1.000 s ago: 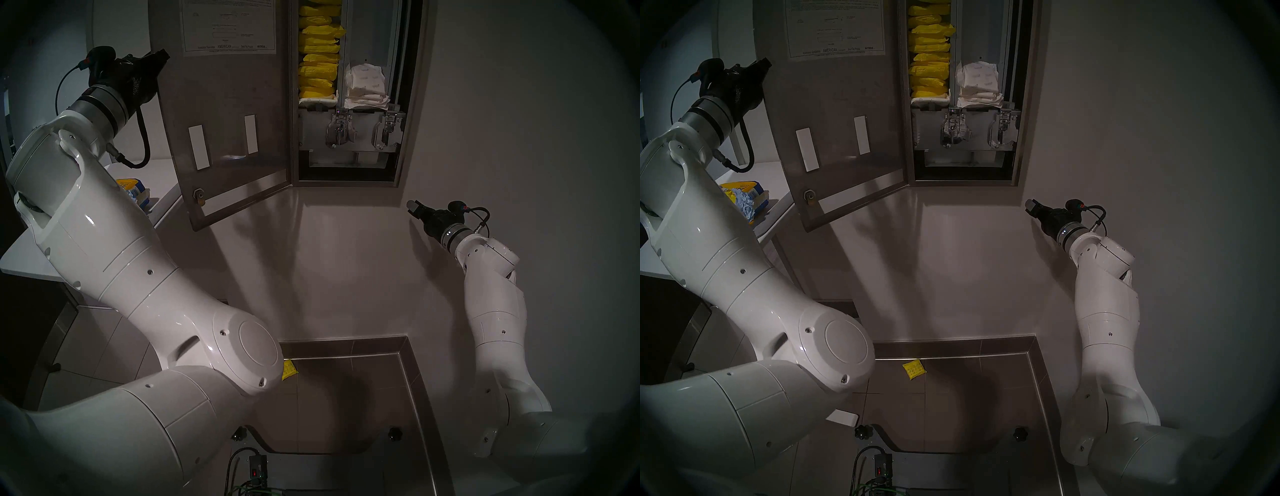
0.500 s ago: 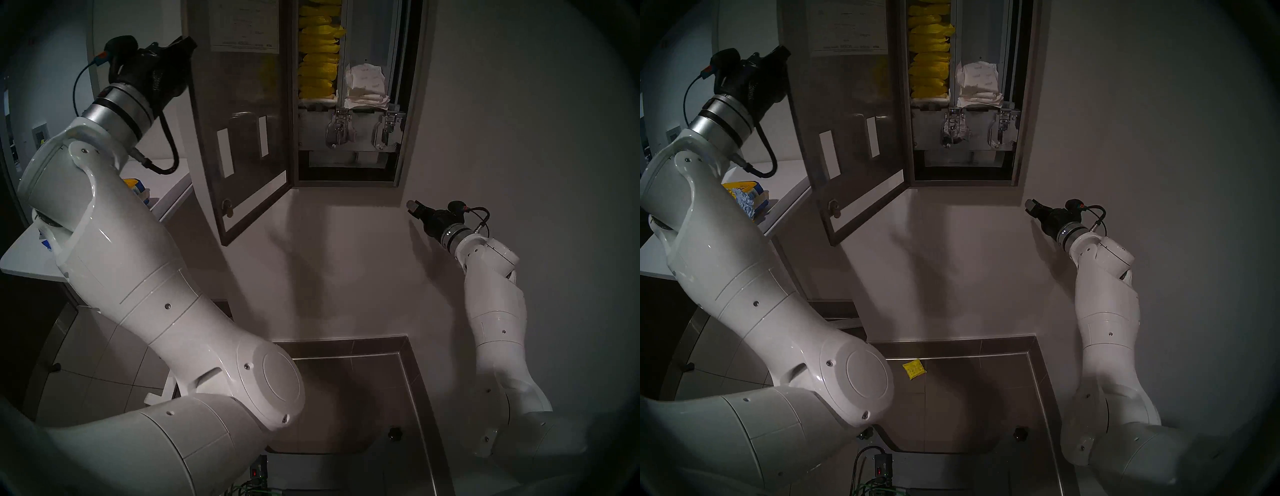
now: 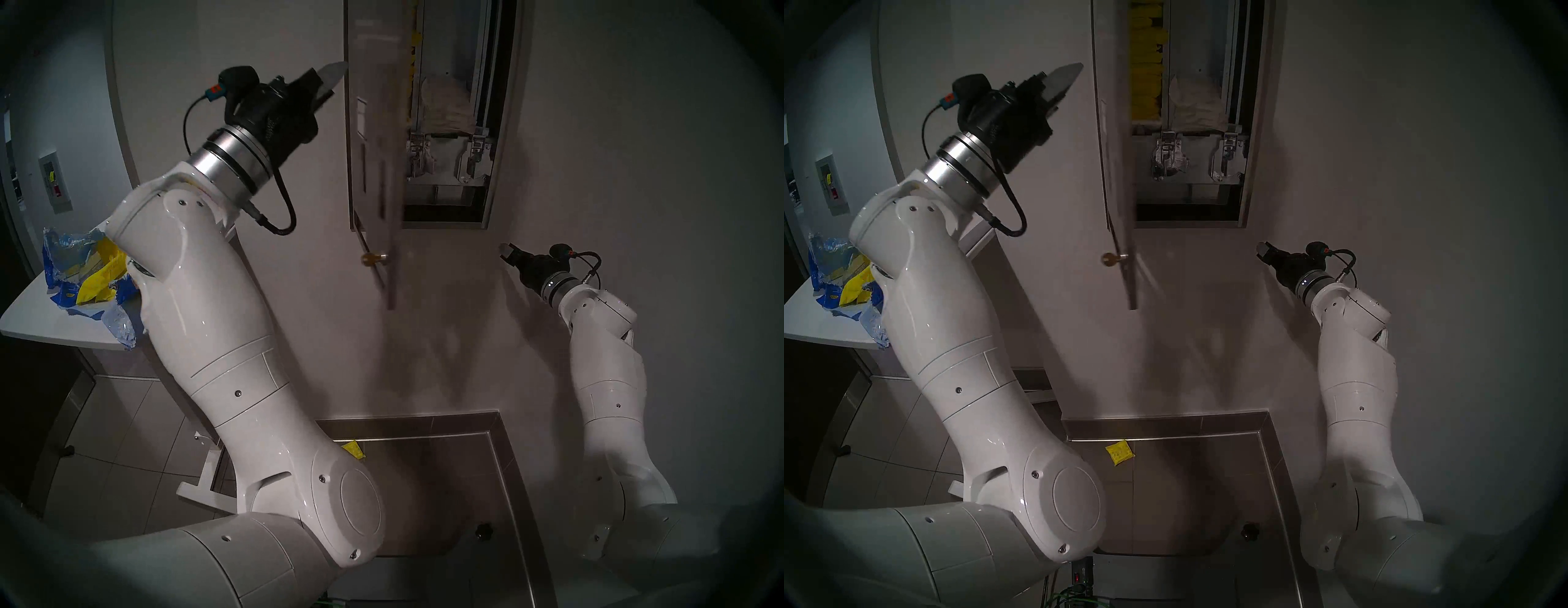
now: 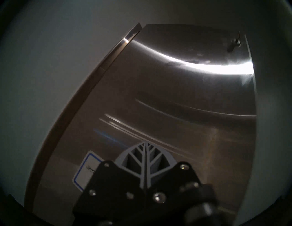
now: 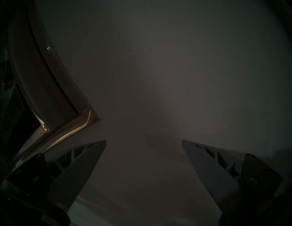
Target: Open the dispenser door, put the pads inside, close the door
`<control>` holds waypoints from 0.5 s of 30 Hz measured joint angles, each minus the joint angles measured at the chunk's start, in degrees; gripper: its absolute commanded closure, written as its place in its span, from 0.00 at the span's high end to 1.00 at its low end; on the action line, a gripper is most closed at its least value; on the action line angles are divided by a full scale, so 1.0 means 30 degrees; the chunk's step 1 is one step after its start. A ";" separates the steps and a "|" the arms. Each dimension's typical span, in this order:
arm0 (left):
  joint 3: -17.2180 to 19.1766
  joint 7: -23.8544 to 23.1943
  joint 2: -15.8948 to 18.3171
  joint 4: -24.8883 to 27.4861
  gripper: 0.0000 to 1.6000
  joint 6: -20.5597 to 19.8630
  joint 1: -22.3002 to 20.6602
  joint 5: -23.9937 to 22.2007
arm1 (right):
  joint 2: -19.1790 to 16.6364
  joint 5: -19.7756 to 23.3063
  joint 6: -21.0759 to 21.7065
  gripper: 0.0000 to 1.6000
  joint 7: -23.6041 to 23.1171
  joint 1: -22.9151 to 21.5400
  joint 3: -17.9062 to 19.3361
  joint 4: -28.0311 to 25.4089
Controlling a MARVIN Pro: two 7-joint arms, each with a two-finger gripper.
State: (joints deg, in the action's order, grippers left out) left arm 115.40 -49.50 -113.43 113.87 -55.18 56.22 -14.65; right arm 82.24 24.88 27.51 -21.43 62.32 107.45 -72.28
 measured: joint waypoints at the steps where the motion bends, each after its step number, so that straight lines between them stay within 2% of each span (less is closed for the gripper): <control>1: -0.0011 0.0000 0.0021 -0.0025 0.00 0.0000 0.0042 -0.0101 | -0.0001 0.0001 -0.0001 1.00 0.0000 0.0000 -0.0001 -0.0006; 5: -0.0161 0.0001 0.0612 -0.0233 0.00 0.0000 0.0549 -0.1290 | -0.0005 0.0025 -0.0015 1.00 0.0000 0.0001 -0.0009 -0.0117; 8: -0.0300 0.0001 0.1054 -0.0263 0.00 0.0000 0.0773 -0.1407 | -0.0004 0.0030 -0.0027 1.00 0.0001 0.0005 -0.0010 -0.0185; 12: -0.0517 0.0000 0.1841 -0.0287 0.00 0.0001 0.1176 -0.1090 | 0.0000 0.0037 -0.0049 1.00 0.0021 0.0013 -0.0010 -0.0327; 15: -0.0879 0.0027 0.2627 -0.0287 0.00 0.0005 0.1588 -0.0230 | 0.0007 0.0043 -0.0069 1.00 0.0044 0.0021 -0.0010 -0.0451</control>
State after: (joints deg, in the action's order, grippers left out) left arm 112.76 -49.41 -105.55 113.01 -55.16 60.98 -15.34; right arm 82.26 25.01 27.31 -21.30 62.38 107.42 -73.63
